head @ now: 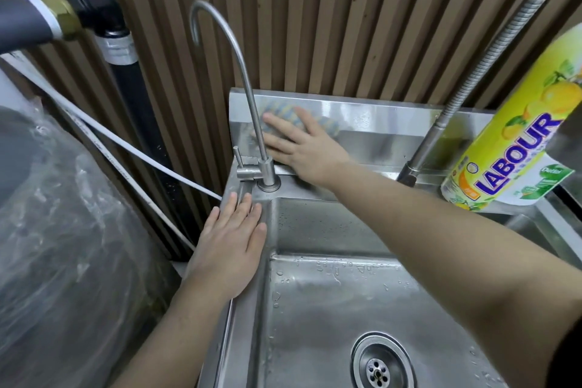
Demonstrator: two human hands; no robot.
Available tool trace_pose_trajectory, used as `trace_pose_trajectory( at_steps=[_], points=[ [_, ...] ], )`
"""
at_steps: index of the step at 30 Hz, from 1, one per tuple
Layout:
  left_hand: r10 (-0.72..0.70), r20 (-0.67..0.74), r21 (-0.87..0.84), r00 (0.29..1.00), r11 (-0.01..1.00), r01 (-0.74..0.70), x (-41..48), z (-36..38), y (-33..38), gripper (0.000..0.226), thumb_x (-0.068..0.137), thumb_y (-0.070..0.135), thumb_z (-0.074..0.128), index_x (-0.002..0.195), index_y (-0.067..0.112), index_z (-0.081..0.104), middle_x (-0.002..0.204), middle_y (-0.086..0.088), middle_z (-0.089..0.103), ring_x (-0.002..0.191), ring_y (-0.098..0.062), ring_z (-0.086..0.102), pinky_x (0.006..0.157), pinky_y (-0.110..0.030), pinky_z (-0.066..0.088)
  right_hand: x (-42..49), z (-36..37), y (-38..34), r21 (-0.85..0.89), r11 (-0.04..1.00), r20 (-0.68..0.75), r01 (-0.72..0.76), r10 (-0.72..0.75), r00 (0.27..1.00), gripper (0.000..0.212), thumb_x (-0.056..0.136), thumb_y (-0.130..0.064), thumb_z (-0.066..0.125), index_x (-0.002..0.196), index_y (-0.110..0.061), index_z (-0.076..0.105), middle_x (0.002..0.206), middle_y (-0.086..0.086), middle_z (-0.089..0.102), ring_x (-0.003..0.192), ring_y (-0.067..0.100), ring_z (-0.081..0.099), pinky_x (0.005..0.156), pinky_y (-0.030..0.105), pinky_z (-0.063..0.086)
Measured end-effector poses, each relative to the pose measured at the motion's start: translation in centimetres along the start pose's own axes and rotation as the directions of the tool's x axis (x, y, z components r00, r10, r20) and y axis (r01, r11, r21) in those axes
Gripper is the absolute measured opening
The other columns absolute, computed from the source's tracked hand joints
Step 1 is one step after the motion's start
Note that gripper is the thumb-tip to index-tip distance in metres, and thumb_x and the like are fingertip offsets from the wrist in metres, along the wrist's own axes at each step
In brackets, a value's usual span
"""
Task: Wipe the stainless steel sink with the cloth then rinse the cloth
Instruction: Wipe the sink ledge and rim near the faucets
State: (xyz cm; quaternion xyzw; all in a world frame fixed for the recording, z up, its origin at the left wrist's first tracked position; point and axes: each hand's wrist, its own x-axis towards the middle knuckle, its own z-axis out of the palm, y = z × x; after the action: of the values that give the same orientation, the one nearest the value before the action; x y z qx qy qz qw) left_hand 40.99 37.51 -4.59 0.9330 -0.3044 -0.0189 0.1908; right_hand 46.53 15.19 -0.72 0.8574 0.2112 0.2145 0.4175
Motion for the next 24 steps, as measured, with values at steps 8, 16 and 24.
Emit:
trace_pose_trajectory(
  at_steps=[8, 16, 24],
  points=[
    [-0.005, 0.002, -0.005, 1.000, 1.000, 0.005, -0.1, -0.2, 0.2, 0.089, 0.070, 0.054, -0.014, 0.147, 0.023, 0.018, 0.157, 0.010, 0.004, 0.132, 0.003, -0.018, 0.112, -0.026, -0.012, -4.0, 1.4, -1.1, 0.032, 0.997, 0.118, -0.075, 0.071, 0.990, 0.056, 0.091, -0.020, 0.018, 0.146, -0.025, 0.028, 0.154, -0.012, 0.024, 0.144, 0.017, 0.018, 0.112, 0.054, -0.012],
    [0.000, -0.009, 0.004, 1.000, 1.000, 0.000, 0.0, 0.2, -0.2, 0.086, 0.072, 0.055, -0.012, 0.146, 0.024, 0.020, 0.155, 0.012, 0.005, 0.133, 0.002, -0.017, 0.112, -0.026, -0.010, 0.7, 0.7, -0.1, 0.187, 0.890, -0.106, -0.415, 0.438, 0.892, 0.052, 0.093, -0.021, 0.040, 0.144, -0.030, 0.033, 0.151, -0.004, 0.034, 0.140, 0.031, 0.027, 0.108, 0.058, 0.022],
    [-0.005, -0.025, -0.015, 1.000, 1.000, 0.005, 0.3, 0.4, -0.2, 0.088, 0.071, 0.057, -0.010, 0.145, 0.024, 0.024, 0.154, 0.012, 0.008, 0.133, 0.004, -0.014, 0.112, -0.025, -0.009, 0.4, -1.5, -2.6, 0.444, -0.544, 0.593, -0.712, 0.774, -0.222, 0.055, 0.101, -0.028, 0.028, 0.149, -0.014, 0.004, 0.158, 0.011, -0.003, 0.142, 0.041, -0.007, 0.114, 0.047, 0.002]
  ],
)
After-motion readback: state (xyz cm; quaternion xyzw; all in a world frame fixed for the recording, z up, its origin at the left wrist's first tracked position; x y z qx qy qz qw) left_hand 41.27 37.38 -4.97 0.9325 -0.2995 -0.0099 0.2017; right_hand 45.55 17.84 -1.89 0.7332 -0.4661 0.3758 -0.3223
